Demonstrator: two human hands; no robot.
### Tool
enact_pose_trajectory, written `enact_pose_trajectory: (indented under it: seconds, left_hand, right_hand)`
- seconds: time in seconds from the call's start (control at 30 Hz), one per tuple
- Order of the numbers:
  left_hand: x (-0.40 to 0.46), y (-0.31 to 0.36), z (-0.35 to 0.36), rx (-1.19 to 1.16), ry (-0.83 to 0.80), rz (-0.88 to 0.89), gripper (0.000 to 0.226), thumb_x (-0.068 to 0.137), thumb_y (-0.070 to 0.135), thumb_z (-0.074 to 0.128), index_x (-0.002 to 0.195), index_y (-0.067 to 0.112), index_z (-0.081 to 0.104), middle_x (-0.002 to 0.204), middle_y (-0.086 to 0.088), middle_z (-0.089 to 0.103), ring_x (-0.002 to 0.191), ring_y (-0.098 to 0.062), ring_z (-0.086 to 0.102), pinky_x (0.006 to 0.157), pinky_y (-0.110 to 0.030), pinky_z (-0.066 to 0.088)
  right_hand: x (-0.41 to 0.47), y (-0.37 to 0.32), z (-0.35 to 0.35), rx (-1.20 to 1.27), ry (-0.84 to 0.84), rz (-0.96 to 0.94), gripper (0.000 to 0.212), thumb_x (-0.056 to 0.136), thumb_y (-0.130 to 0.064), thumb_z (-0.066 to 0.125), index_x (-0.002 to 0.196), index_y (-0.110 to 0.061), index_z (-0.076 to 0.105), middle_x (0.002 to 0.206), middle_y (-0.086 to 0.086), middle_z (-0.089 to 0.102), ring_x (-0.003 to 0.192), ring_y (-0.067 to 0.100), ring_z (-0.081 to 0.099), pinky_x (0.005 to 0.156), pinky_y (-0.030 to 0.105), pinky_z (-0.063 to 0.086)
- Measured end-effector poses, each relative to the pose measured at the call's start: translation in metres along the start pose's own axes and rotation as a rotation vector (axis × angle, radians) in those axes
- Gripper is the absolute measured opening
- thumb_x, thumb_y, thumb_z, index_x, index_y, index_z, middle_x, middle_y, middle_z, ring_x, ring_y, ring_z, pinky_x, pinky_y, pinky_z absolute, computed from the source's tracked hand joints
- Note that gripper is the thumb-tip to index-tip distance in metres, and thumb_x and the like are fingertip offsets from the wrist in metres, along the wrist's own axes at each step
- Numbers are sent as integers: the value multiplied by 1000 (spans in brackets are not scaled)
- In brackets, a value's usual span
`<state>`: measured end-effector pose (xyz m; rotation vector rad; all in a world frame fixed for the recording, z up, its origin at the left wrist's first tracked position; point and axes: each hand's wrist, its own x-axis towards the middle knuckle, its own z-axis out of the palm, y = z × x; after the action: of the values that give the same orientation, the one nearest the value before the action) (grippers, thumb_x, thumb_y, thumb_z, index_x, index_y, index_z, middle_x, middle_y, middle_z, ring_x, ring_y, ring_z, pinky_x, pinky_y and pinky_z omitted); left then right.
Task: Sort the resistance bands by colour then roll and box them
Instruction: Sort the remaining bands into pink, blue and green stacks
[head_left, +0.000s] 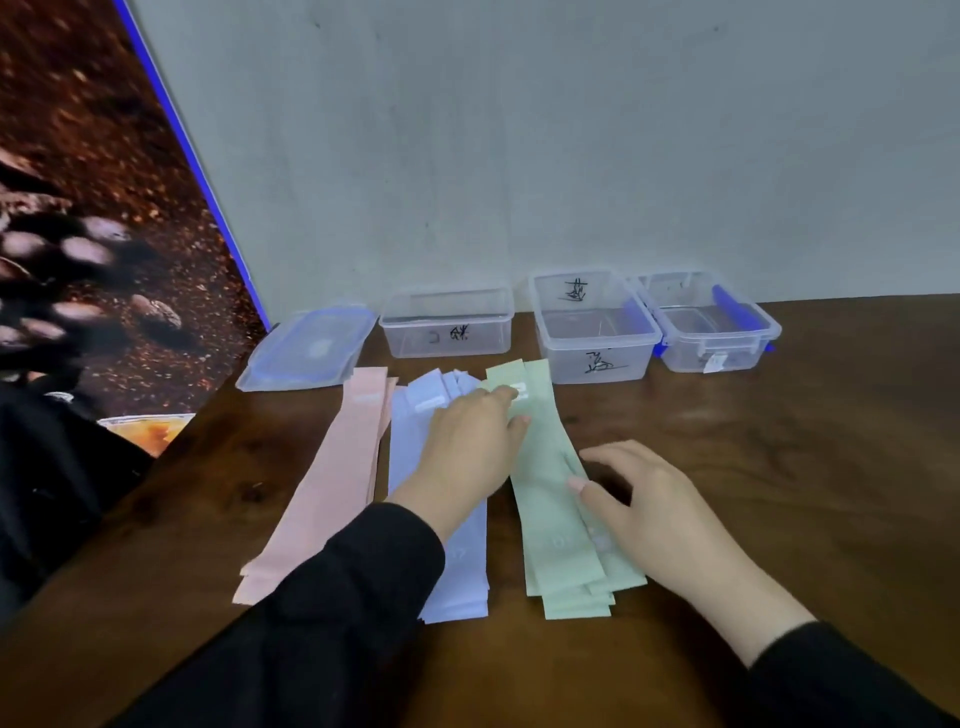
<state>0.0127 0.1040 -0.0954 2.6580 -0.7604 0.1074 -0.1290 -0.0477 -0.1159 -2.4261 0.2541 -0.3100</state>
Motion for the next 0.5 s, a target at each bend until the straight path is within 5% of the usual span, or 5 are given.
enact_pose_trajectory:
  seconds: [0.07, 0.13, 0.23, 0.4, 0.5]
  left_hand:
    - [-14, -1, 6, 165, 24, 27, 30, 104, 44, 40, 108, 21, 58, 82, 0, 59, 85, -25, 63, 72, -34, 42]
    - [-20, -5, 12, 218, 17, 23, 32, 104, 48, 35, 98, 22, 53, 76, 3, 56, 87, -26, 62, 79, -36, 37]
    - [-20, -9, 18, 175, -44, 42, 44, 105, 50, 31, 131, 22, 54, 112, 0, 67, 116, -24, 56, 111, -46, 21]
    - [-18, -13, 21, 113, -127, 142, 51, 106, 47, 32, 153, 27, 33, 146, 5, 51, 143, -15, 31, 121, -50, 6]
    - [-18, -13, 21, 109, -155, 145, 52, 106, 45, 32, 156, 31, 27, 150, 9, 47, 146, -14, 26, 121, -50, 3]
  right_hand:
    - [9, -1, 3, 5, -39, 38, 50, 99, -52, 53, 145, -32, 51, 137, -15, 57, 125, -1, 48, 98, 11, 34]
    - [17, -3, 8, -17, -90, 47, 54, 102, -52, 46, 152, -33, 42, 136, -5, 62, 133, 1, 43, 117, 20, 21]
    - [23, -1, 15, -84, -140, 66, 58, 103, -53, 38, 158, -33, 32, 153, -7, 49, 148, 9, 29, 117, 17, 3]
    - [21, 14, 22, 36, -179, 43, 70, 91, -74, 26, 155, -48, 31, 142, -23, 57, 151, 14, 30, 127, 29, 8]
    - [21, 14, 21, 0, -162, 104, 62, 96, -66, 37, 154, -46, 34, 154, -21, 44, 156, 21, 15, 126, 34, 15]
